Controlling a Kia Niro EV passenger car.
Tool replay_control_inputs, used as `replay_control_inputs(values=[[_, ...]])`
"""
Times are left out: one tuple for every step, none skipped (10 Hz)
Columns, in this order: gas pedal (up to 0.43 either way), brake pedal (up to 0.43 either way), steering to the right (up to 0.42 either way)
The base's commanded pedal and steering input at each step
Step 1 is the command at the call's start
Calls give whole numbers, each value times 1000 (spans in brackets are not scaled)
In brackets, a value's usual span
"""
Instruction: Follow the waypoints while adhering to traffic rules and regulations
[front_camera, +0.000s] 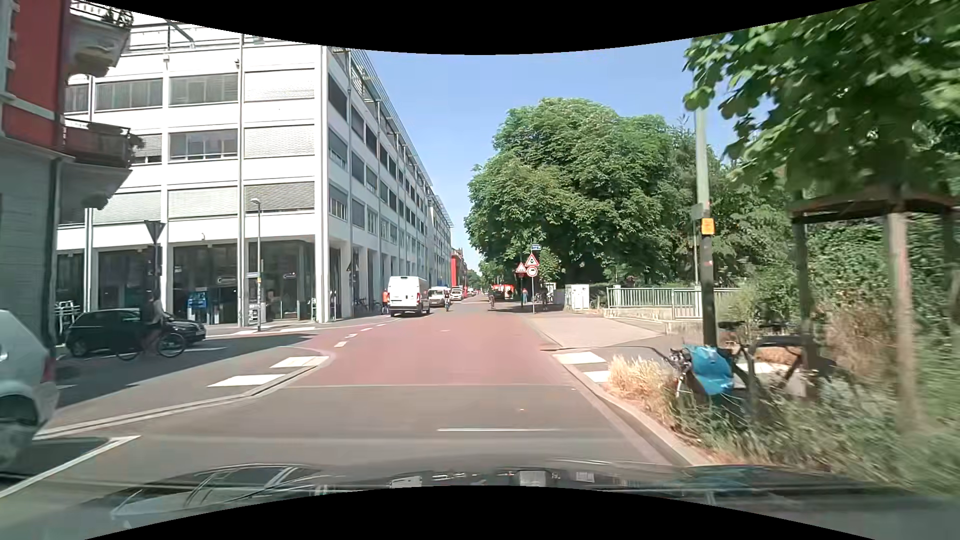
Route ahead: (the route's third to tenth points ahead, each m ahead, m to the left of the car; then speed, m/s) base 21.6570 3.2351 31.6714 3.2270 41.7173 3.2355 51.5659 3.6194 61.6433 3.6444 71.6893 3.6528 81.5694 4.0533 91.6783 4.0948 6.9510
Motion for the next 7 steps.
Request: replay_control_inputs(values=[[47, 0, -1], [47, 0, -1], [47, 0, -1], [47, 0, -1], [47, 0, -1], [47, 0, -1], [47, 0, -1]])
